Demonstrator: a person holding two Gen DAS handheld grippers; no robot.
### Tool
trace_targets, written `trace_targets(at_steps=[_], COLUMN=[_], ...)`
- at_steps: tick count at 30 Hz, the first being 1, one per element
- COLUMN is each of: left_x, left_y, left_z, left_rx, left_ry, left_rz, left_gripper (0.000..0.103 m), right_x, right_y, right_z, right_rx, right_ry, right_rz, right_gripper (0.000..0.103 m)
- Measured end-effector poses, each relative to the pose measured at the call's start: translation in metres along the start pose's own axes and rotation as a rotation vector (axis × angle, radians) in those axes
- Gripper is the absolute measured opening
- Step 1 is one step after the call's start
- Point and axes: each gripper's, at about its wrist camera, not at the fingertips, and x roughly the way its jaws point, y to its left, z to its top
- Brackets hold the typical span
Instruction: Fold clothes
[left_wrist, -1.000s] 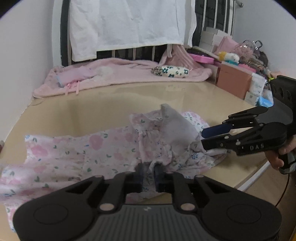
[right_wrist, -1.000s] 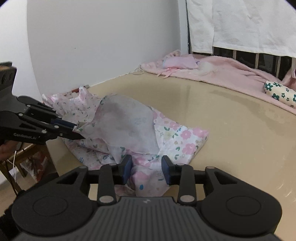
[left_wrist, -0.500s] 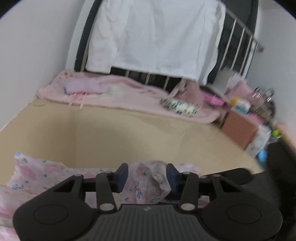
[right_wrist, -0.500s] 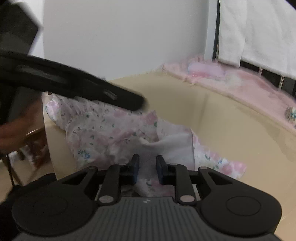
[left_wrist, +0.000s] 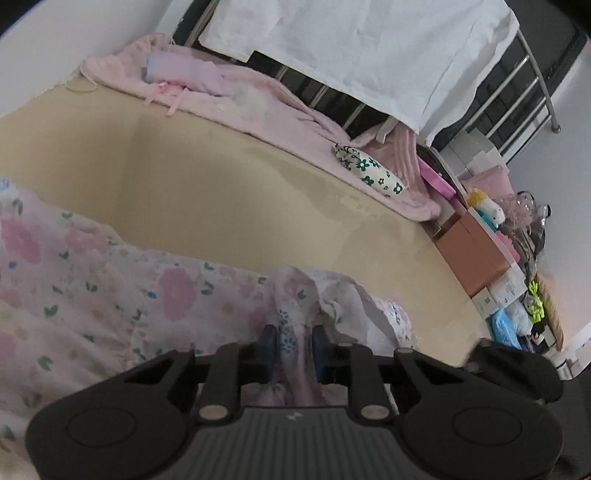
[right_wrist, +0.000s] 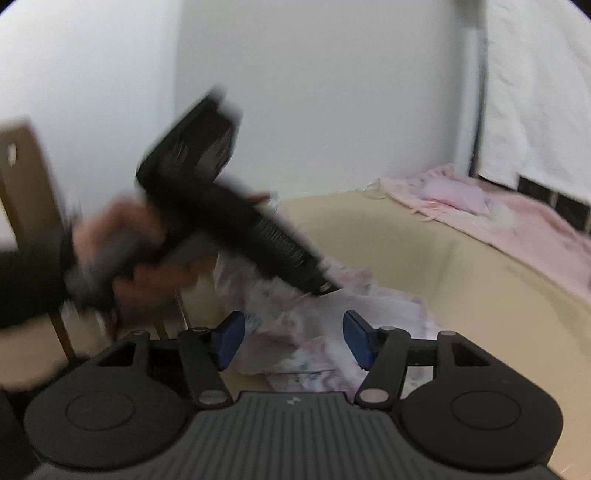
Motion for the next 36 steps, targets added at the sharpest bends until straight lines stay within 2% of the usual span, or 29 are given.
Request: trace_targets(at_steps=[1,3,4,6,11,14,18,22,25,27,29,32,34,35,36], left_x=[-0.004,-0.012,-0.016,-0.026,-0.041,-0.042,-0.051,-0.050,-0.030,-0.024,-0.020,-0.013,-0.008,-0.007,-0.005], left_y=[0.001,0.004,0.006,0.010,0.016,0.016,0.010,0.001,0.005,0.008,0.011,0.012,0.006,0.003,-0.001], left_z=[0.000,0.000,0.000,-0.001,-0.005,-0.005,-0.006,-0.012,-0.015,-0.017,-0.017,-0.014,-0.012,-0.011,-0.012], left_rx=[-0.003,-0.009,-0.012,-0.012,-0.024,-0.044,-0.065,-0.085,-0.159,-0.198,-0.232,-0.256,-0.221,-0.195,-0.153], left_ry=[-0.003,-0.010,-0.013,-0.025,-0.052,-0.050,-0.030,-0.043,0.000,-0.005,-0.022,-0.036,-0.040,-0.043,-0.041], left_rz=[0.000,0.000,0.000,0.007,0.033,0.047,0.006,-0.069,-0.038,-0.065,-0.082,-0.086,-0.067,-0.050,-0.028], left_gripper=[0.022,0.027,0.027,0.031,0.036,0.035,0.042,0.062,0.060,0.059,0.060,0.060,0.057,0.051,0.021], right_x=[0.009,0.022,0.026,0.017,-0.013,-0.011,-0.006,0.010,0.023,0.031,0.039,0.026,0.014,0.008,0.002], right_y=[0.002,0.002,0.001,-0.006,-0.018,-0.001,0.020,0.029,0.036,0.040,0.044,0.041,0.034,0.030,0.025], right_z=[0.000,-0.002,-0.002,-0.001,0.000,0.001,0.004,0.001,-0.001,-0.002,-0.004,-0.003,-0.001,-0.001,-0.002], right_rx=[-0.003,0.021,0.038,0.106,0.225,0.127,0.021,-0.043,-0.091,-0.123,-0.155,-0.121,-0.069,-0.047,-0.027], right_ry=[0.018,0.044,0.050,-0.007,-0.142,-0.144,-0.138,-0.077,-0.028,0.004,0.037,-0.001,-0.032,-0.038,-0.046], right_rz=[-0.012,-0.022,-0.017,-0.032,-0.140,-0.251,-0.365,-0.360,-0.351,-0.345,-0.338,-0.278,-0.246,-0.229,-0.214], right_gripper=[0.056,0.033,0.017,0.010,0.010,0.010,0.010,0.011,0.014,0.015,0.028,0.043,0.046,0.046,0.046])
